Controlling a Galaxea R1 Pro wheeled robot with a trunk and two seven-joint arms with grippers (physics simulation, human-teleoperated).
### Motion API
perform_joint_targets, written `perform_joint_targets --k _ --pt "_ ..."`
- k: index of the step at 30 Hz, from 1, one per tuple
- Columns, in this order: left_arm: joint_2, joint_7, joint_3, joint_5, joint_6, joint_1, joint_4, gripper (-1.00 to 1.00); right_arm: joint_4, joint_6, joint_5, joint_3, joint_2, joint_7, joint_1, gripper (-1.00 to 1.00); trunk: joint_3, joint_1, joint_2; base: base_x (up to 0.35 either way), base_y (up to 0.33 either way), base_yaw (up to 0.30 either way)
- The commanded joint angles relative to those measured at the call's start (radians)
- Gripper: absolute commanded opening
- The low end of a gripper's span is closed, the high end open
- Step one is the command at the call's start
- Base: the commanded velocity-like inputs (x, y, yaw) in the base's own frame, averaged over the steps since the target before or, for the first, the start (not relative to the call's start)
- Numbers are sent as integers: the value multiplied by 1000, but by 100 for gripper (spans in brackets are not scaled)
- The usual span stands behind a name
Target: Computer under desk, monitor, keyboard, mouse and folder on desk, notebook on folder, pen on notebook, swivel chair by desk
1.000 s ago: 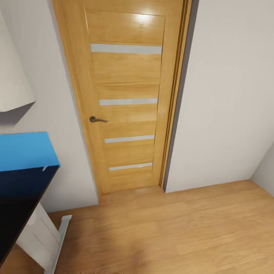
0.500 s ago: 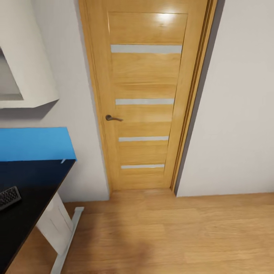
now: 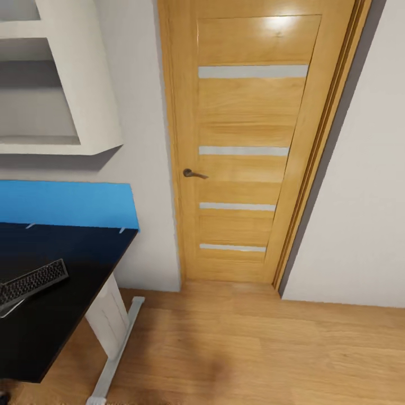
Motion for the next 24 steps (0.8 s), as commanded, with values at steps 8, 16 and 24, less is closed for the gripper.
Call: perform_joint_targets --k 8,16,24 --pt "-3 -1 0 0 4 -1 1 100 -1 -2 2 0 -1 -4 0 100 -1 0 -1 0 -106 284" --pt "-5 -1 -2 -2 6 -1 1 100 -3 -2 2 0 -3 -4 -1 100 -1 0 -1 0 -291 284" --pt "-5 -1 -2 -1 6 -1 1 100 -3 -2 3 0 -3 -4 0 100 -1 0 -1 0 -307 284"
